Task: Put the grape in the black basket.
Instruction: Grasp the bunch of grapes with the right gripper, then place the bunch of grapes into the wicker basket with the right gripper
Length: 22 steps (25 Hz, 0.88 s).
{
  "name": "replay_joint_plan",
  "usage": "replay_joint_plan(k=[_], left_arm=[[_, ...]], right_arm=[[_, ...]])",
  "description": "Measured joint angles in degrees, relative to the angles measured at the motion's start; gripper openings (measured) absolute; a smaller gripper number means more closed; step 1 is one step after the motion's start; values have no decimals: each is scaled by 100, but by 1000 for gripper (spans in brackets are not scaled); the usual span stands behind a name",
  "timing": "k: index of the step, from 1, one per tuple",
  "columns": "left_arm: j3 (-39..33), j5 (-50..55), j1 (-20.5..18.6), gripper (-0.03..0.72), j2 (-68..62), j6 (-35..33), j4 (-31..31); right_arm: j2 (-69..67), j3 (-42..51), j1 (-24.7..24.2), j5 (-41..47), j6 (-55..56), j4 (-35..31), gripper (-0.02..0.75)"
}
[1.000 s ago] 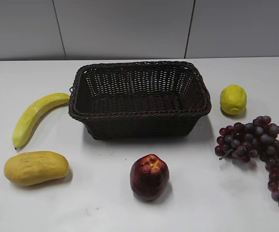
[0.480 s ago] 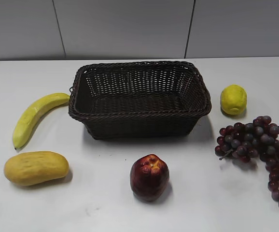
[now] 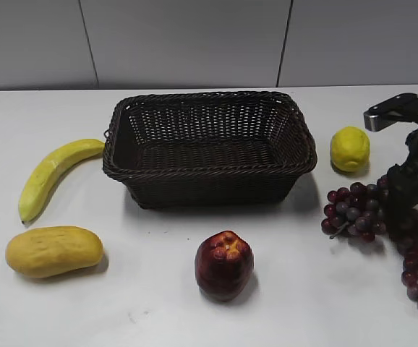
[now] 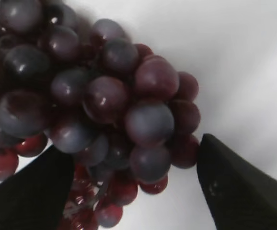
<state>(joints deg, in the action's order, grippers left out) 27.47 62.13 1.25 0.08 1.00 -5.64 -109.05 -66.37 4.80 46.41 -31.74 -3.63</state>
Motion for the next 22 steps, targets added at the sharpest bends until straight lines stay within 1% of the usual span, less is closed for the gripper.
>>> replay_joint_plan(k=[3, 5, 7, 8, 9, 11, 12, 18, 22], left_arm=[[0, 0, 0, 235, 0, 0, 0], [0, 0, 0, 235, 0, 0, 0], [0, 0, 0, 235, 0, 0, 0], [0, 0, 0, 235, 0, 0, 0], [0, 0, 0, 235, 0, 0, 0], [0, 0, 0, 235, 0, 0, 0], [0, 0, 0, 235, 0, 0, 0], [0, 0, 0, 235, 0, 0, 0], [0, 0, 0, 235, 0, 0, 0]], right_arm=[[-240, -20, 25, -296, -337, 248, 592], [-358, -20, 25, -523, -478, 313, 592], [-405, -20, 25, -696, -561, 324, 575], [-405, -20, 25, -749, -574, 324, 544], [-405, -20, 25, -798, -584, 327, 491], [-405, -20, 25, -824, -591, 331, 357], [-405, -20, 25, -824, -591, 363, 346], [-245, -20, 25, -639, -646, 411, 342], [307, -25, 25, -343, -932, 440, 341]])
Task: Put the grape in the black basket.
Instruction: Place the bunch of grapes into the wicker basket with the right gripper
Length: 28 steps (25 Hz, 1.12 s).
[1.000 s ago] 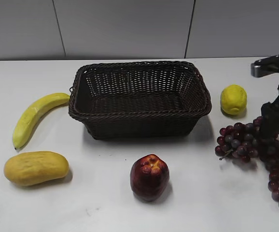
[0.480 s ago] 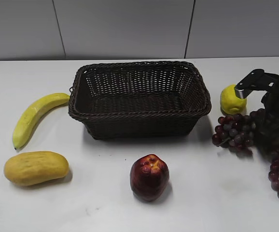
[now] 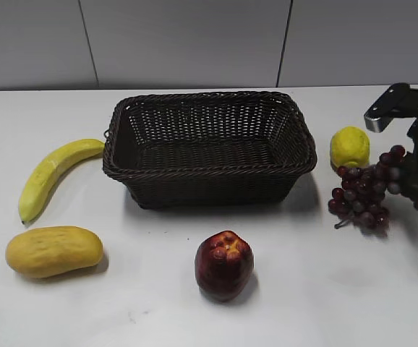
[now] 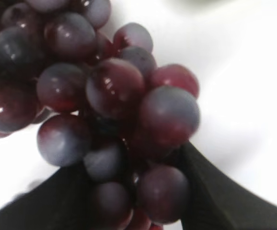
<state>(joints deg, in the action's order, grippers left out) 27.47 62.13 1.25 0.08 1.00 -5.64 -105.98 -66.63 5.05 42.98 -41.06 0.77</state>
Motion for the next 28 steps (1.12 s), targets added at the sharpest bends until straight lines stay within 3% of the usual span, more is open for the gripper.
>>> replay_joint_plan(k=[10, 20, 28], left_arm=[[0, 0, 0, 235, 0, 0, 0], [0, 0, 0, 235, 0, 0, 0], [0, 0, 0, 235, 0, 0, 0]], right_arm=[[1421, -791, 211, 236, -1545, -1194, 330], [570, -2545, 1875, -667, -2065, -1511, 329], [-884, -2739, 2474, -1883, -2084, -1528, 329]])
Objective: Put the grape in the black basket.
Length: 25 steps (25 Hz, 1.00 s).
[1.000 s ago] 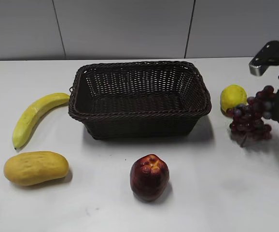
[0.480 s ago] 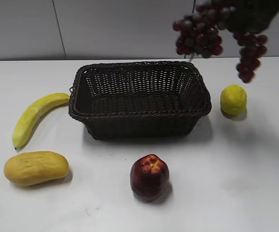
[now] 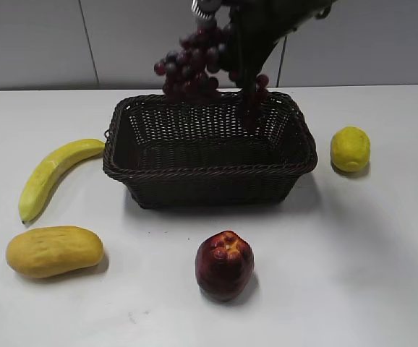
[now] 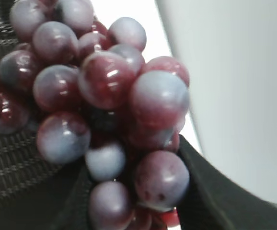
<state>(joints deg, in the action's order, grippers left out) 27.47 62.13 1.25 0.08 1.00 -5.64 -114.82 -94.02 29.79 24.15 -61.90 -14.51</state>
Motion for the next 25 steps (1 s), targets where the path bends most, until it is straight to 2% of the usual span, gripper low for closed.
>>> replay_joint_plan(k=[8, 9, 12, 14, 21, 25], left_arm=[[0, 0, 0, 235, 0, 0, 0], [0, 0, 0, 235, 0, 0, 0], [0, 0, 0, 235, 0, 0, 0], [0, 0, 0, 235, 0, 0, 0], [0, 0, 0, 235, 0, 0, 0], [0, 0, 0, 235, 0, 0, 0]], right_arm=[[-829, 0, 114, 33, -7, -25, 334], [-830, 0, 114, 54, -7, -25, 367], [-830, -13, 114, 52, -7, -44, 572], [-830, -13, 114, 52, 18, -51, 626], [-351, -13, 38, 41, 71, -51, 591], [66, -18, -250, 41, 675, -62, 585]])
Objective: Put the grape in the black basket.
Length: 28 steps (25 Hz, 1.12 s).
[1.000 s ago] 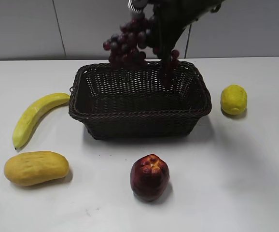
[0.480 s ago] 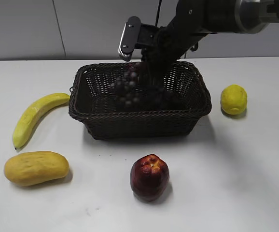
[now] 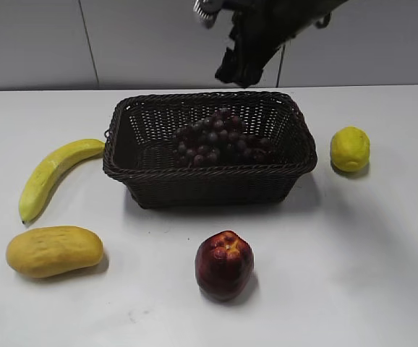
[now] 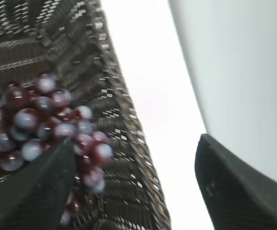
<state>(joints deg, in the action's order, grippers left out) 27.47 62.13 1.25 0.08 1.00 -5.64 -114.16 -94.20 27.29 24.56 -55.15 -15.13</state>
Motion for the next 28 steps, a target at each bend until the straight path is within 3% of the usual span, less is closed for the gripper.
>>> replay_joint_plan(k=[7, 18, 22, 28], left_arm=[[0, 0, 0, 235, 0, 0, 0], [0, 0, 0, 235, 0, 0, 0], [0, 0, 0, 235, 0, 0, 0], [0, 0, 0, 235, 0, 0, 0]], right_arm=[[565, -5, -1009, 298, 2416, 0, 581], [759, -29, -1892, 3425, 4644, 1681, 524], [779, -22, -2239, 4183, 4872, 1554, 515], [1395, 752, -2469, 4271, 5005, 1209, 512]])
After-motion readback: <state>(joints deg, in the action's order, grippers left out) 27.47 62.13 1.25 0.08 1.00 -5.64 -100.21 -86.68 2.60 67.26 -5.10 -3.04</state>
